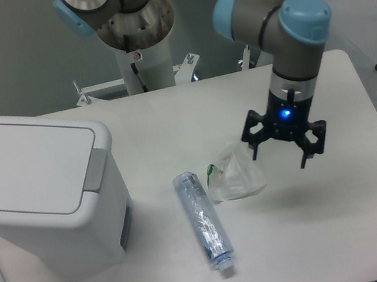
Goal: Open the trash can
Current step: 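Move the open gripper over toward the white trash can lid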
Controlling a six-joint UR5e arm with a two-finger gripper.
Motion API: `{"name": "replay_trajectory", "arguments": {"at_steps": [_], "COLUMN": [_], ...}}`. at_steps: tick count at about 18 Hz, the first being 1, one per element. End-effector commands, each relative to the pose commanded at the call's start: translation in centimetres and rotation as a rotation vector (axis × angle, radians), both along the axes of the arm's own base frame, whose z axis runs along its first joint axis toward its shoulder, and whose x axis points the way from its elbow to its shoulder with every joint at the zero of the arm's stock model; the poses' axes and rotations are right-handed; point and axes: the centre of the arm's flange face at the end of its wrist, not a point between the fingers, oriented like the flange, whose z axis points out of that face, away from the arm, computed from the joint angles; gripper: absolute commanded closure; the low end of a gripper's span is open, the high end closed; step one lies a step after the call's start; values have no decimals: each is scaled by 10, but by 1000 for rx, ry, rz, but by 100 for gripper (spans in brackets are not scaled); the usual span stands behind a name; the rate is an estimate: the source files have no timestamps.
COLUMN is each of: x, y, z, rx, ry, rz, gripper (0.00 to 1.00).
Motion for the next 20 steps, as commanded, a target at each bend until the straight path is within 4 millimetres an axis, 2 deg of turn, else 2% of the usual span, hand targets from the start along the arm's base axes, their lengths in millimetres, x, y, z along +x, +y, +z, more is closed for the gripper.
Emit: {"name": "replay_trajectory", "arguments": {"at_steps": [2, 6, 8, 11, 16, 20], "x": [20, 51, 57, 80, 119, 137], "y": [18, 47, 55, 63, 70, 79], "z": [20, 76, 89, 111, 141, 133], "rx": [47, 172, 220, 280, 325, 314], "ry": [-14, -62, -113, -151, -224, -259], "rz": [-1, 23, 45, 29, 55, 39], "gripper": [0, 0, 0, 0, 0, 0]}}
